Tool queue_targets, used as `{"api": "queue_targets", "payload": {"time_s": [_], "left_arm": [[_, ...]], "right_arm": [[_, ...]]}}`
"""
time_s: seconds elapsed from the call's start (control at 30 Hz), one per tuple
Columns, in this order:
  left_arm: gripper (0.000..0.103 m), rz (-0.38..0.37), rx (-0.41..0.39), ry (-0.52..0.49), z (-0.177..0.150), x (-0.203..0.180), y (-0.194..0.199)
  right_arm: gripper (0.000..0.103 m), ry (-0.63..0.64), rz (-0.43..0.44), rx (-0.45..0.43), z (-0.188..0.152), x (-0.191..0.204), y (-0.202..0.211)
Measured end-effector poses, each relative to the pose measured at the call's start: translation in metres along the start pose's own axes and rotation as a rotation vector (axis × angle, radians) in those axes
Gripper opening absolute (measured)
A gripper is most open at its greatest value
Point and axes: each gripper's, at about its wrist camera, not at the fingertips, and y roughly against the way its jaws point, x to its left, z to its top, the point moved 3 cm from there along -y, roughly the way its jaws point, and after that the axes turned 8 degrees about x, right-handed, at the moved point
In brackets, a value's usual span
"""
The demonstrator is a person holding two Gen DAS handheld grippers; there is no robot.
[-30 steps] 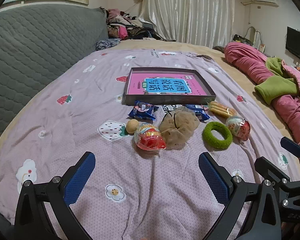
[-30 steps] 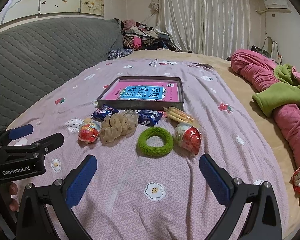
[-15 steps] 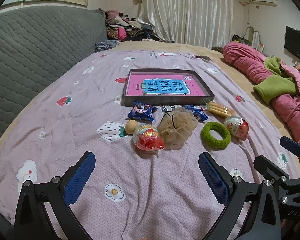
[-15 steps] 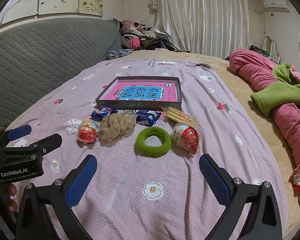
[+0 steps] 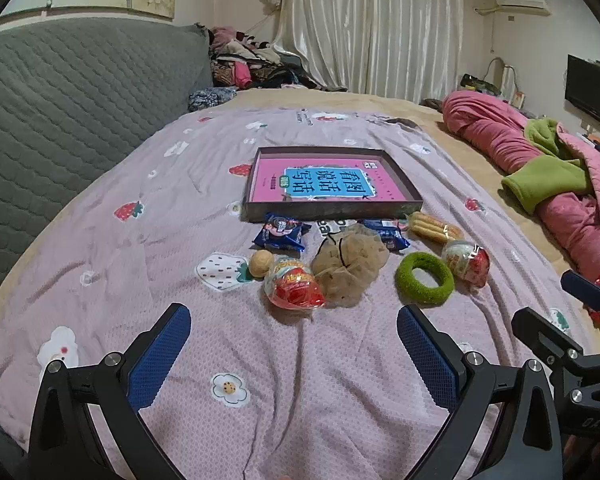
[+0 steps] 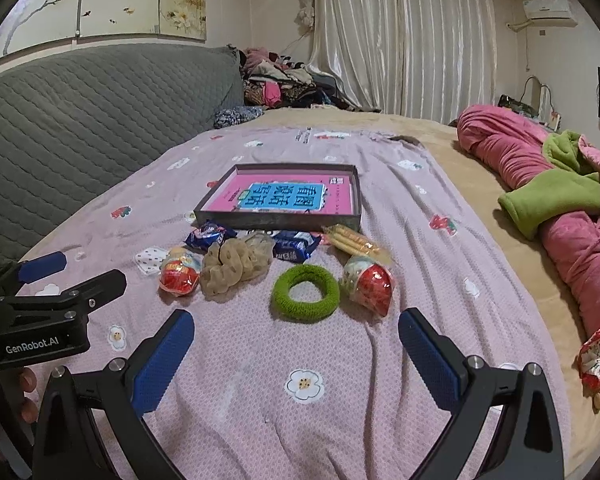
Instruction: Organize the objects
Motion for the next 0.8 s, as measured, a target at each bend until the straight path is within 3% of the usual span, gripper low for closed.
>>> {"api": "queue_targets", "payload": {"time_s": [0.53, 0.8], "left_arm": [[0.103, 0.023, -0.070, -0.052, 0.031, -0.019, 0.014], [0.103, -0.014, -0.025, -0.064, 0.040, -0.027, -0.005]], "right_arm": [[0.103, 0.068, -0.044, -0.055, 0.026, -0.005, 0.013], [0.103, 0.057, -0.038, -0.034, 0.033, -0.015, -0.001]]}}
